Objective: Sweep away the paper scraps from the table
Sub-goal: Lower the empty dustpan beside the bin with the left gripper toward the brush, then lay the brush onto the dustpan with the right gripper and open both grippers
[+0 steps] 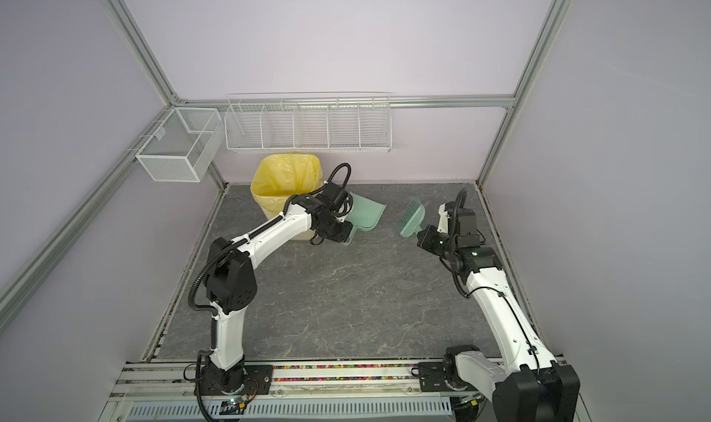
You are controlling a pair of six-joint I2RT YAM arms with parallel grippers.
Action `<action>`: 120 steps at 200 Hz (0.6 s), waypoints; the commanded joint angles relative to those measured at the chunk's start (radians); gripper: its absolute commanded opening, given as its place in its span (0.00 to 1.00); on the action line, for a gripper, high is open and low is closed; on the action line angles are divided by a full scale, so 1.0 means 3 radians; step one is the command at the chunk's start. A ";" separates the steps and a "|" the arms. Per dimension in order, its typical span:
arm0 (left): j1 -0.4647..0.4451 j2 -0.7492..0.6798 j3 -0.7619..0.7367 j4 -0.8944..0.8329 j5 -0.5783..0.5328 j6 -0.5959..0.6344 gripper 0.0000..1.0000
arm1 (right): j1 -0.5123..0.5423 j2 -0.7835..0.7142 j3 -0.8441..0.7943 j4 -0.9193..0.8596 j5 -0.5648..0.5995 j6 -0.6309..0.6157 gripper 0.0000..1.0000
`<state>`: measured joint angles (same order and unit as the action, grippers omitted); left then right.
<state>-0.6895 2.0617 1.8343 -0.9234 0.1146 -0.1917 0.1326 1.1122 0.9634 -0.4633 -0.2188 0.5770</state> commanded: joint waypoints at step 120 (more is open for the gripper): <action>-0.0216 0.0689 0.0517 0.0012 0.0180 -0.0274 0.00 | 0.0016 0.0428 -0.0411 0.1174 -0.0358 0.0510 0.07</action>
<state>-0.7532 2.2406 1.9491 -0.9257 0.1459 -0.2436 0.1326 1.1954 0.8780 -0.2016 -0.2901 0.6796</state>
